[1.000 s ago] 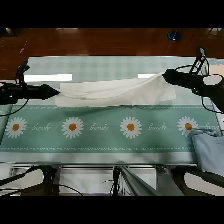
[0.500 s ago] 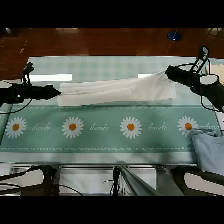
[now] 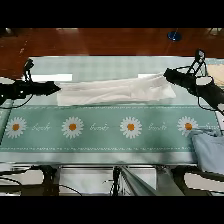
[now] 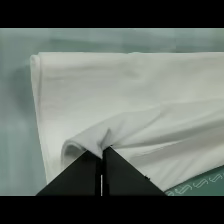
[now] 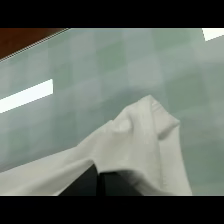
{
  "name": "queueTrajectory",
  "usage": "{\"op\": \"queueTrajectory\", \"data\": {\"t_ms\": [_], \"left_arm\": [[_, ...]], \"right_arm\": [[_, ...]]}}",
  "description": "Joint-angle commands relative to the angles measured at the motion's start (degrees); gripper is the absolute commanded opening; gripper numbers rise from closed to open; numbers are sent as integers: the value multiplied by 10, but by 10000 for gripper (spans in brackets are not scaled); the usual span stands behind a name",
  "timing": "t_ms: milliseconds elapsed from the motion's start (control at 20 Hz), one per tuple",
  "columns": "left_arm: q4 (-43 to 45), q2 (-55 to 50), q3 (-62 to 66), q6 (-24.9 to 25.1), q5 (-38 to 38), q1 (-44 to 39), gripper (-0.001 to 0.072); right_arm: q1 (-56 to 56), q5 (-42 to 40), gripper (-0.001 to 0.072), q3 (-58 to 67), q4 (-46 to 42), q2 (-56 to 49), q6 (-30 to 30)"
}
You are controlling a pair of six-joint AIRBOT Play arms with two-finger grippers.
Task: Fold the shirts.
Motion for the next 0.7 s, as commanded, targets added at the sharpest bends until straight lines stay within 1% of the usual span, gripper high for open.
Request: {"op": "queueTrajectory", "data": {"t_ms": [0, 150, 250, 450, 600, 650], "left_arm": [[0, -20, 3, 0, 14, -18, 30], [0, -40, 3, 0, 30, -48, 31], [0, -45, 3, 0, 54, -58, 31], [-1, -45, 3, 0, 87, -59, 31], [-1, -45, 3, 0, 106, -60, 34], [-1, -45, 3, 0, 107, -60, 72]], "right_arm": [[0, -3, 28, 0, -5, -13, -4], [0, 3, 28, 0, -5, -21, -4], [0, -1, 27, 0, -6, -21, -23], [0, -28, 28, 0, -12, -22, -34], [0, -25, 28, 0, -37, -22, -34], [0, -22, 29, 0, -38, -23, -34]]}}
